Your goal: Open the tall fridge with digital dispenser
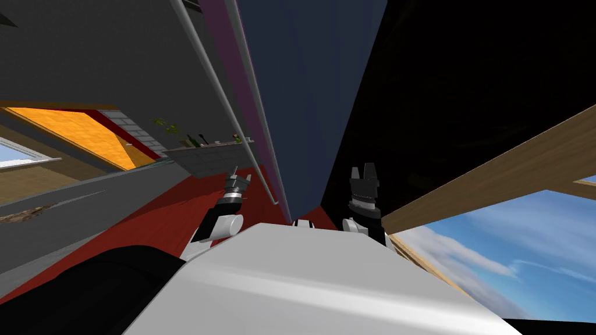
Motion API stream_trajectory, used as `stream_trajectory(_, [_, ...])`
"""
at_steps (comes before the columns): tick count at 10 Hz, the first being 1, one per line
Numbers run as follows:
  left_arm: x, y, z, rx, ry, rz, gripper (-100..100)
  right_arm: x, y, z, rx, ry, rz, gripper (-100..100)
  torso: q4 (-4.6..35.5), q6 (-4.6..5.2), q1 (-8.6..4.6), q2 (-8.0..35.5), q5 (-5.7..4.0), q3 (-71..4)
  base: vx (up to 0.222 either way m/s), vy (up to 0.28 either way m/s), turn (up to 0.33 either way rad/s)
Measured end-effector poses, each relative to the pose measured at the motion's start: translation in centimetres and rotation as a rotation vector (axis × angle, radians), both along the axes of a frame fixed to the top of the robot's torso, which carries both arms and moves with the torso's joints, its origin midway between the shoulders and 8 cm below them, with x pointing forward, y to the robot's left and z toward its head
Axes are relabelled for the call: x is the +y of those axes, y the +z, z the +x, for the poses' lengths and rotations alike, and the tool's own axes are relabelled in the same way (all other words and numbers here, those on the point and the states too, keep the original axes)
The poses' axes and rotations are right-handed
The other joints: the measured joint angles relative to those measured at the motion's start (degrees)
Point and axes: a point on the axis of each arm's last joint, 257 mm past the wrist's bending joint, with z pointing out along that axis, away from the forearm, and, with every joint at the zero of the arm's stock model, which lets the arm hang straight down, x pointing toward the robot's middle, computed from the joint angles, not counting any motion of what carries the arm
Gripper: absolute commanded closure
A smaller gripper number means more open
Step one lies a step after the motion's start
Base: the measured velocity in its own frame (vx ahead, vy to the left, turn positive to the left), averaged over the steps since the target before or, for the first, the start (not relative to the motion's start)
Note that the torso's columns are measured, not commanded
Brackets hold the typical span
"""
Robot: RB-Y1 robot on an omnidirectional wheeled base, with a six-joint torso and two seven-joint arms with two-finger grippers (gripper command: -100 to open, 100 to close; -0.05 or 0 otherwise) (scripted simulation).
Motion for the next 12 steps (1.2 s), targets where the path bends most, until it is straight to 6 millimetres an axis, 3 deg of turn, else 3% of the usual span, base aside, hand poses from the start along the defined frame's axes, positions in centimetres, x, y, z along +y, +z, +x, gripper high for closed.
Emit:
stream_trajectory(4, [1.5, -0.8, -0.4, 0.029, 0.021, -0.066, -100, 0.0, 0.0, 0.0, 0.000, 0.000, 0.000, 0, -0.18, 0.23, -0.03, -0.40, 0.05, -0.23, 0.112, -0.176, 0.131])
stream_trajectory(8, [3.1, -1.3, -1.1, 0.026, 0.063, -0.142, -100, 0.0, 0.0, 0.0, 0.000, 0.000, 0.000, 0, -0.48, 0.74, -1.25, -0.46, -0.01, -0.15, 0.053, -0.099, 0.096])
stream_trajectory(11, [3.7, -0.6, -2.1, 0.019, 0.078, -0.148, -100, 0.0, 0.0, 0.0, 0.000, 0.000, -0.001, 0, -0.17, 0.26, -0.13, -0.33, 0.04, -0.20, 0.034, 0.057, 0.071])
stream_trajectory(12, [3.8, -0.6, -2.1, 0.019, 0.079, -0.148, 100, 0.0, 0.0, 0.0, 0.000, 0.000, 0.000, 0, -0.11, 0.20, -0.16, -0.23, 0.02, -0.12, -0.046, -0.051, -0.148])
